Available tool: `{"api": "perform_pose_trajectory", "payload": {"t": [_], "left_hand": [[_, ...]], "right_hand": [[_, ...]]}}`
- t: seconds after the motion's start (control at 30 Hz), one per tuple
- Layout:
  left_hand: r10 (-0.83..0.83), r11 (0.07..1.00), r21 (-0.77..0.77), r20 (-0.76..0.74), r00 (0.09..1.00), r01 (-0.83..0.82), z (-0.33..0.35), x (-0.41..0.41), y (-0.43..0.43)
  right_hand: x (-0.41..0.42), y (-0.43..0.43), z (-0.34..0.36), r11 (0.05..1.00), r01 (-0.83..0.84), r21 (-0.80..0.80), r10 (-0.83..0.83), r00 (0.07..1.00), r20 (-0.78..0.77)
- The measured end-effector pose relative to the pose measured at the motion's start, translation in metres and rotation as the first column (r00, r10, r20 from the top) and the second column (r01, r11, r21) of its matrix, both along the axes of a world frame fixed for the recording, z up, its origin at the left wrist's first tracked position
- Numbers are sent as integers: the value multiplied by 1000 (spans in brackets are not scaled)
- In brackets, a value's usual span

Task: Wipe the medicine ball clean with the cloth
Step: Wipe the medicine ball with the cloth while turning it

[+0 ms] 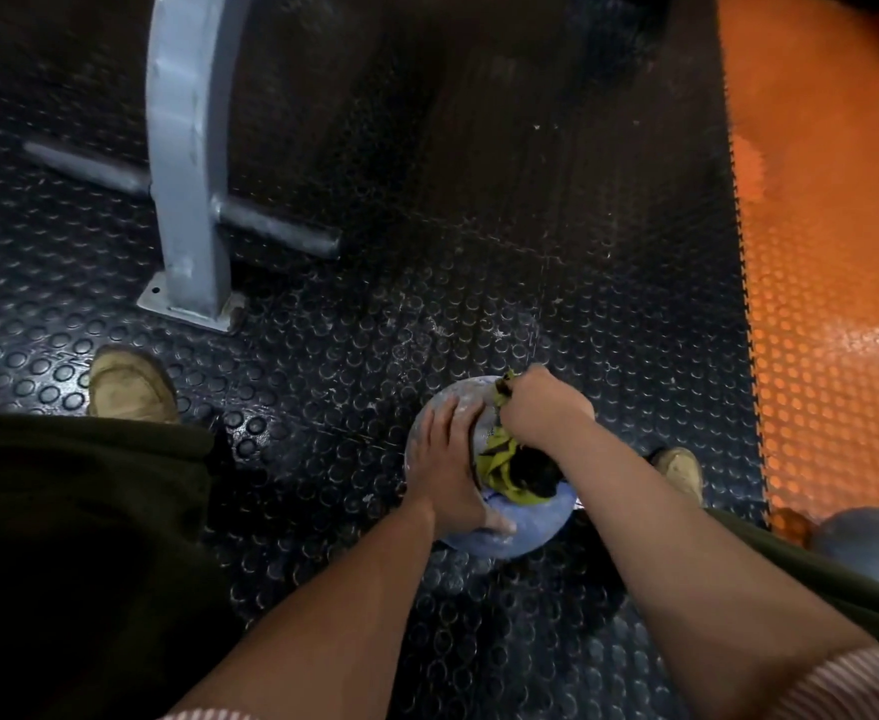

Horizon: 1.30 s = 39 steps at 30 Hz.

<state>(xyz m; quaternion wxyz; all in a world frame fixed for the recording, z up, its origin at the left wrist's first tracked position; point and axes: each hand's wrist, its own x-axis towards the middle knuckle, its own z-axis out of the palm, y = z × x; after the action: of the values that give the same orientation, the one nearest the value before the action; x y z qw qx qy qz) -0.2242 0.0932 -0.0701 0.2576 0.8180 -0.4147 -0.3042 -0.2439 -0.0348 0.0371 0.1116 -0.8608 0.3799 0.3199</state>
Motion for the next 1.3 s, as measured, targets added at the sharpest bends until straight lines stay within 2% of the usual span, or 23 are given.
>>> {"api": "perform_pose_trajectory", "payload": {"t": [0.1,0.27,0.37,0.5,0.67,0.77,0.83,0.97,1.07,1.17,1.3], "left_hand": [[71,997,11,-77,995,-71,3,1,-3],[136,991,11,-74,988,-135,2,0,-6],[108,994,24,-63,992,-107,0,-2,-5],[82,994,81,-78,994,-76,5,-3,-5],[46,994,98,-78,996,-38,7,-1,0],[40,997,72,-65,997,-36,6,-4,4],[50,997,62,-65,997,-46,5,-6,6],[46,997,67,-46,998,-43,1,-7,6],[85,995,53,-88,993,-80,2,-7,5],[116,993,45,-149,982,-110,4,-4,1],[119,993,26,-100,988,-117,2,-5,-3]], "right_hand": [[-8,10,-8,1000,-27,-8,27,999,-18],[-62,57,-3,994,-109,-25,111,989,101],[-75,70,1,992,-120,-51,125,983,135],[-58,51,-2,989,-78,-128,94,988,123],[-12,18,0,994,-67,-84,65,997,-28],[10,-1,8,997,58,-55,-56,998,31],[18,-10,10,995,84,-49,-79,993,83],[22,-8,2,999,-46,0,46,996,-82],[15,-5,-2,994,-106,24,107,993,-58],[-1,6,1,984,-173,-29,172,984,-46],[-19,19,9,980,-197,-30,195,979,-64]]}}
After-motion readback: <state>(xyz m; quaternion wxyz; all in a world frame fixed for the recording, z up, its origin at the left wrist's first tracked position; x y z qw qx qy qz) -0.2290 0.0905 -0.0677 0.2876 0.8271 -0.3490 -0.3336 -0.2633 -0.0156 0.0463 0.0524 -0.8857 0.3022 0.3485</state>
